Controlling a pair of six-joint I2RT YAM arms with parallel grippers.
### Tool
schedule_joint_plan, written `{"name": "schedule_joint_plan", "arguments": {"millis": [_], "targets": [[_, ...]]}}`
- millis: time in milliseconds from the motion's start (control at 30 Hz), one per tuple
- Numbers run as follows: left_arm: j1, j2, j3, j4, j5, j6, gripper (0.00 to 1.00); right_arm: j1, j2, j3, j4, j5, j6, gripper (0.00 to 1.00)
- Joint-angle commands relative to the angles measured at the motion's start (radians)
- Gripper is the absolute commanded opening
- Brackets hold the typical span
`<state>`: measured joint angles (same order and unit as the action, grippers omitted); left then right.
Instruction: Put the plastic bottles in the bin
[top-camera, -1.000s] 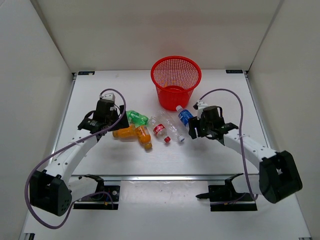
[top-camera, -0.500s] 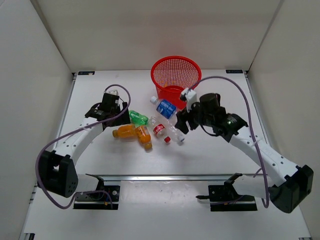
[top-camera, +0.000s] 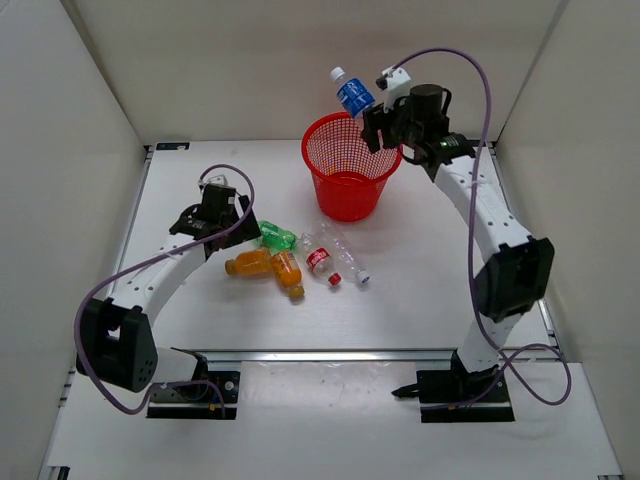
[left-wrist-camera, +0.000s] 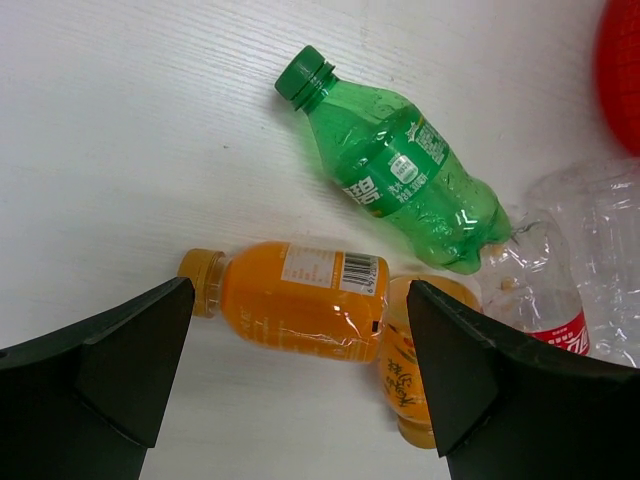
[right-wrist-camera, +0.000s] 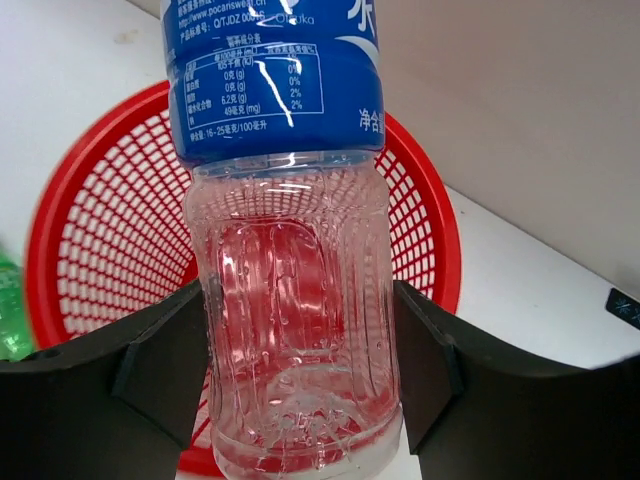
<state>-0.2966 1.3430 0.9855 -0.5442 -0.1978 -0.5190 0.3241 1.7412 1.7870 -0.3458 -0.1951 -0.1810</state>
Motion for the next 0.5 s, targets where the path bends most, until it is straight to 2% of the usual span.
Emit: {"name": "schedule_joint_plan", "arguments": {"millis": [0, 33, 67, 100, 167, 200, 233, 300, 467], "targets": [[0.005, -0.008, -0.010, 0.058, 0.006, -0.058, 0.99, 0.007, 0.088, 0.107, -0.021, 0.031, 0.000, 0.15], [-0.001, 0.002, -0.010, 0.065, 0.011, -0.068, 0.98, 0.007, 0.093, 0.114, -0.022, 0.016, 0.000, 0.22], [-0.003, 0.024, -0.004, 0.076, 0.002, -0.076, 0.99, 0.006, 0.095, 0.109, -0.030, 0.004, 0.002, 0.37], [-0.007, 0.037, -0.001, 0.087, -0.003, -0.085, 0.99, 0.004, 0.093, 0.106, -0.022, -0.012, 0.017, 0.44], [-0.006, 0.059, 0.013, 0.108, -0.015, -0.101, 0.98, 0.007, 0.080, 0.082, -0.003, -0.024, 0.015, 0.79], [0.000, 0.068, 0.019, 0.122, -0.009, -0.110, 0.98, 0.013, 0.072, 0.074, 0.013, -0.030, 0.014, 0.86], [0.004, 0.083, 0.019, 0.125, -0.015, -0.130, 0.98, 0.019, 0.054, 0.055, 0.017, -0.029, 0.003, 0.99], [-0.007, 0.111, 0.022, 0.151, -0.043, -0.165, 0.98, 0.013, 0.032, 0.042, 0.030, -0.008, 0.006, 1.00], [0.013, 0.160, 0.004, 0.250, 0.001, -0.225, 0.99, 0.033, -0.063, -0.050, 0.028, 0.058, -0.006, 0.99]]}}
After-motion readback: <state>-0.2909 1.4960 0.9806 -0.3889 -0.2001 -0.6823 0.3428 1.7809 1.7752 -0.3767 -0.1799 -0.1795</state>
